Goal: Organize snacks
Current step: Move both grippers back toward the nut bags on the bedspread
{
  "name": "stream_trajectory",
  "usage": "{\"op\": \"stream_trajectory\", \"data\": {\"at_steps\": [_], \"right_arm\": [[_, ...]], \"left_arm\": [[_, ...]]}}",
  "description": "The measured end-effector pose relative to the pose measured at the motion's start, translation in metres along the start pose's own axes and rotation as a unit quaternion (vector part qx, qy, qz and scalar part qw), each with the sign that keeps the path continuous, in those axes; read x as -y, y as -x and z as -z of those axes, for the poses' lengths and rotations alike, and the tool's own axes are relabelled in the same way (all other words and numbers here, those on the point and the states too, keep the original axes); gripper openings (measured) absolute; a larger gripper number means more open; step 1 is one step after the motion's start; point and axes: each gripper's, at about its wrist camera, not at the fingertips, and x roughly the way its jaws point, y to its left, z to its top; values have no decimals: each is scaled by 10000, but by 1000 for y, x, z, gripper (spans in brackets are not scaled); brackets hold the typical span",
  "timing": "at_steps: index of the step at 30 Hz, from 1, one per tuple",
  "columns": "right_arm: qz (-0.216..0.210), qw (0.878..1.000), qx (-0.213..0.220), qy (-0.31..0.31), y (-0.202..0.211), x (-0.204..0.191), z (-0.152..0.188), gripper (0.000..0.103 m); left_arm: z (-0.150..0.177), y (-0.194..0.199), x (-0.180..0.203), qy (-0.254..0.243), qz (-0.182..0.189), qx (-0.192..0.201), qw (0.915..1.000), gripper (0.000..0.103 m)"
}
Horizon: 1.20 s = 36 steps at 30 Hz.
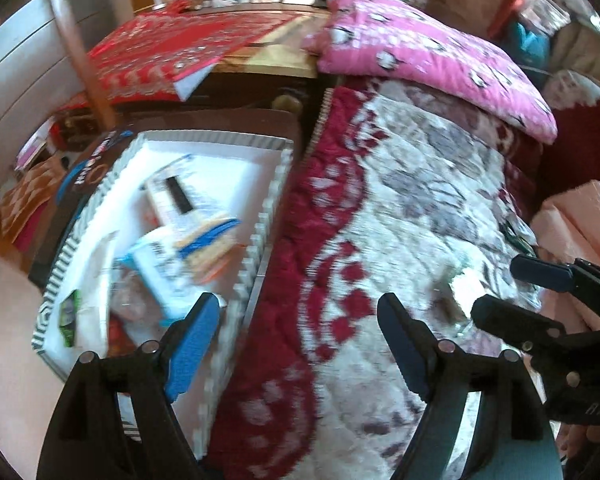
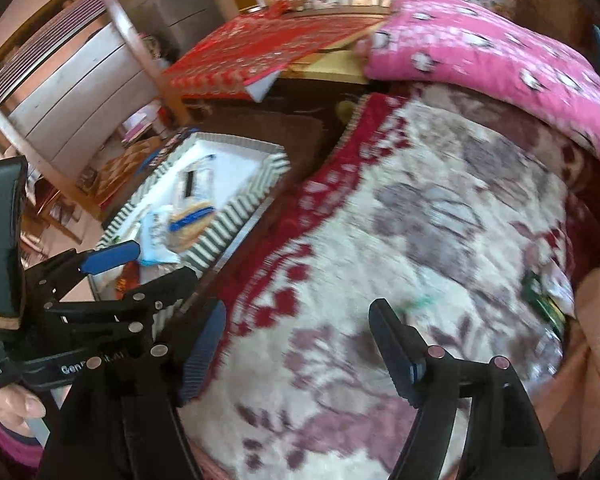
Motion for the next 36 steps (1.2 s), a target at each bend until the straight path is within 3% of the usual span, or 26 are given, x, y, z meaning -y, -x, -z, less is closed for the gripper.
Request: {"op": "stream_trajectory", "data": {"at_steps": [13,22,30,36], "right_arm": [[532,9934,41,-1018,37,107,52,81],[692,9891,-70,-1295,40,142,74,82],[779,9870,-99,-1402,41,158,77,85],[789,9841,-125,-1585,36,172,76,86]], "left_arm": [[5,-36,81,-618,514,-475,9956,81],[0,-73,119,-325,786,-875,9925,81],[-7,-110,136,127,746,-1163,9903,81],[-5,-118,138,55,774,-1209,9896,82]]}}
